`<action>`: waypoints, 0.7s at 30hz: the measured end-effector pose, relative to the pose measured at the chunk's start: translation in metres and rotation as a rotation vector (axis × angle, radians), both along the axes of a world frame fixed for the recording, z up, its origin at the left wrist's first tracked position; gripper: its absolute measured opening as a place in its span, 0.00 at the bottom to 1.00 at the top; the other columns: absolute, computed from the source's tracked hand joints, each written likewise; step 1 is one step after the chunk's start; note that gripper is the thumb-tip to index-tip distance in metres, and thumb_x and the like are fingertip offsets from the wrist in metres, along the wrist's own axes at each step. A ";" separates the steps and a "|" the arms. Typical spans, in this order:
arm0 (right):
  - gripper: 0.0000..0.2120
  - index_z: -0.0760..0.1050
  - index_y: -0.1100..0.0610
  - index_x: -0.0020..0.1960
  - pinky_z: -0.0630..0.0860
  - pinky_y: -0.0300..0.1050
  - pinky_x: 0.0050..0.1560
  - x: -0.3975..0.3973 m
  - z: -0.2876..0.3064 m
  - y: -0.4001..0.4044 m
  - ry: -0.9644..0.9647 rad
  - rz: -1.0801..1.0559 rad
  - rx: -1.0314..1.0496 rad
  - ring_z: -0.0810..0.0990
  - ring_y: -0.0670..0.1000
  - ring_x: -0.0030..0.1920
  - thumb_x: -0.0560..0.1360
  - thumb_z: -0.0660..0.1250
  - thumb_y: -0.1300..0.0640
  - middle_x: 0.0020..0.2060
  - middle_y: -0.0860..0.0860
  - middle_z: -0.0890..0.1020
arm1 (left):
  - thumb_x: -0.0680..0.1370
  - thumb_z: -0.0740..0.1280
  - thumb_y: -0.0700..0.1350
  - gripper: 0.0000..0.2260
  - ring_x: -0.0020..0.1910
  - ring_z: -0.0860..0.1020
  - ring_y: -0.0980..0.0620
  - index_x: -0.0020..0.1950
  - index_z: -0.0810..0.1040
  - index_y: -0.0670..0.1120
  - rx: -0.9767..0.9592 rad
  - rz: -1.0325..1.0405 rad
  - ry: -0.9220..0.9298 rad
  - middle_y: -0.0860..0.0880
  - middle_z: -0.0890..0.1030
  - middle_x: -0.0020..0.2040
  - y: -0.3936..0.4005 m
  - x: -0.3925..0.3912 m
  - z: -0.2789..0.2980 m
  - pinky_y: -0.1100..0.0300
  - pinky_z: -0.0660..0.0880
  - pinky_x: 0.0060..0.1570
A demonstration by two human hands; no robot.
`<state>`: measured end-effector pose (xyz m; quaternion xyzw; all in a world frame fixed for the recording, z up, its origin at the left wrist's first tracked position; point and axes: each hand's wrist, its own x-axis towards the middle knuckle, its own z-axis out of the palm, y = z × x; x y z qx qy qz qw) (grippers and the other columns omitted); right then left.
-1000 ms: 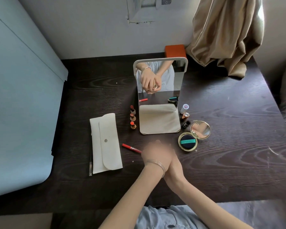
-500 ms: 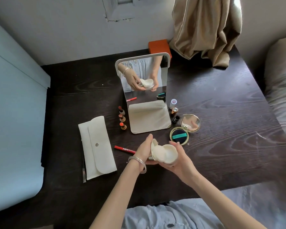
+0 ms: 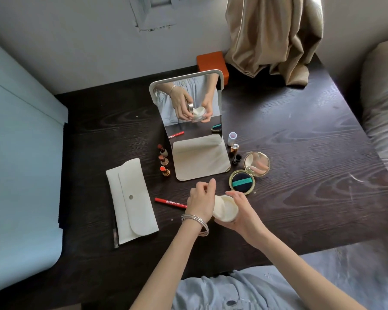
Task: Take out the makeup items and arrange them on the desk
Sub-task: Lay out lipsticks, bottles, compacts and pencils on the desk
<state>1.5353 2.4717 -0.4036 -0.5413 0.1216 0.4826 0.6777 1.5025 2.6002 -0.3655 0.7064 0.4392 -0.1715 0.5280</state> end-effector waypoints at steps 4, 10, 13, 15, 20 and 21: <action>0.20 0.68 0.54 0.61 0.79 0.57 0.53 0.000 -0.002 0.005 0.051 0.029 0.060 0.73 0.55 0.58 0.72 0.65 0.48 0.57 0.53 0.71 | 0.79 0.52 0.58 0.20 0.59 0.70 0.46 0.60 0.71 0.46 0.019 0.009 -0.051 0.45 0.72 0.60 0.002 -0.001 0.003 0.51 0.68 0.59; 0.21 0.68 0.55 0.61 0.79 0.55 0.52 0.003 -0.006 0.008 0.070 0.089 0.091 0.77 0.54 0.56 0.72 0.64 0.46 0.55 0.54 0.74 | 0.80 0.53 0.57 0.17 0.56 0.70 0.49 0.60 0.71 0.48 0.006 0.023 -0.119 0.44 0.72 0.59 -0.003 -0.001 0.014 0.55 0.67 0.55; 0.20 0.67 0.58 0.64 0.78 0.57 0.54 0.004 -0.009 0.007 0.048 0.107 0.089 0.77 0.53 0.55 0.77 0.63 0.49 0.54 0.52 0.74 | 0.81 0.53 0.55 0.17 0.57 0.71 0.48 0.61 0.71 0.47 -0.007 -0.021 -0.139 0.44 0.72 0.59 -0.006 0.002 0.022 0.54 0.68 0.57; 0.27 0.67 0.58 0.64 0.77 0.60 0.57 0.004 -0.008 0.009 -0.024 0.151 0.050 0.75 0.55 0.59 0.70 0.70 0.48 0.57 0.53 0.72 | 0.81 0.53 0.55 0.15 0.56 0.72 0.47 0.58 0.71 0.48 -0.059 -0.009 -0.161 0.46 0.73 0.55 -0.005 0.003 0.024 0.51 0.71 0.58; 0.23 0.71 0.56 0.61 0.78 0.60 0.54 0.005 -0.013 0.009 0.087 0.115 0.030 0.70 0.62 0.65 0.70 0.70 0.48 0.63 0.60 0.69 | 0.80 0.53 0.58 0.16 0.52 0.74 0.47 0.56 0.72 0.49 -0.194 0.131 -0.171 0.51 0.73 0.47 0.005 0.003 0.027 0.44 0.75 0.58; 0.17 0.72 0.55 0.60 0.79 0.59 0.52 0.006 -0.012 0.008 0.162 0.069 0.054 0.70 0.63 0.65 0.74 0.66 0.50 0.64 0.61 0.68 | 0.80 0.52 0.58 0.17 0.51 0.74 0.49 0.57 0.71 0.49 -0.198 0.152 -0.172 0.50 0.73 0.47 0.008 0.002 0.026 0.45 0.76 0.57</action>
